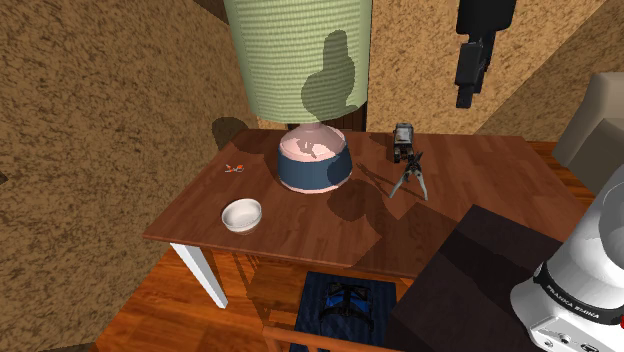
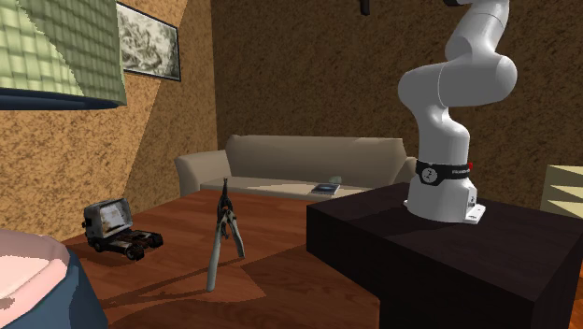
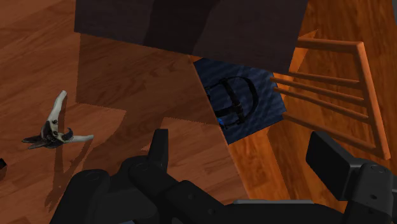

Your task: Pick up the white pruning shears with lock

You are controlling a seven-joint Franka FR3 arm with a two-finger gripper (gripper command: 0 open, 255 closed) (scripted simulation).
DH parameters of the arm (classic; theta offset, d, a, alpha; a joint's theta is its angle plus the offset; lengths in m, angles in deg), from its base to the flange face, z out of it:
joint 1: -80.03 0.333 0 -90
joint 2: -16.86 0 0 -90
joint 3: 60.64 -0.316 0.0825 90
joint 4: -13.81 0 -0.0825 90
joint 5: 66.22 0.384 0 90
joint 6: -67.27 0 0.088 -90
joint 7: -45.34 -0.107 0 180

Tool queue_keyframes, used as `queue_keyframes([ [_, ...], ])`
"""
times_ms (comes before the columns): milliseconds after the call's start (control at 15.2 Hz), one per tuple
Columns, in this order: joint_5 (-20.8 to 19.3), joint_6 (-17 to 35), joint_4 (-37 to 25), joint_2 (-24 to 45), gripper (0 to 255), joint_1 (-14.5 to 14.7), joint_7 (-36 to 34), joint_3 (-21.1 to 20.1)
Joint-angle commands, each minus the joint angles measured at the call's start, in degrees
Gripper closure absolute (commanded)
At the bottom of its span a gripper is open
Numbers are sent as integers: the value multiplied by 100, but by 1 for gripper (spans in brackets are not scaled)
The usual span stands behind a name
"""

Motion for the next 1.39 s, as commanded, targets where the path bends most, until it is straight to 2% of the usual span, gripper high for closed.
queue_keyframes([
  [0, 0, 0, 0, 0, 0, 0, 0, 0],
  [396, -335, 1255, 1149, -286, 0, -179, 581, 493],
  [726, -611, 2405, 1896, -216, 0, -363, 1068, 970],
  [1056, -836, 3674, 2414, 206, 0, -528, 1591, 1514],
  [1320, -903, 4762, 2636, 817, 0, -577, 2073, 2007],
])
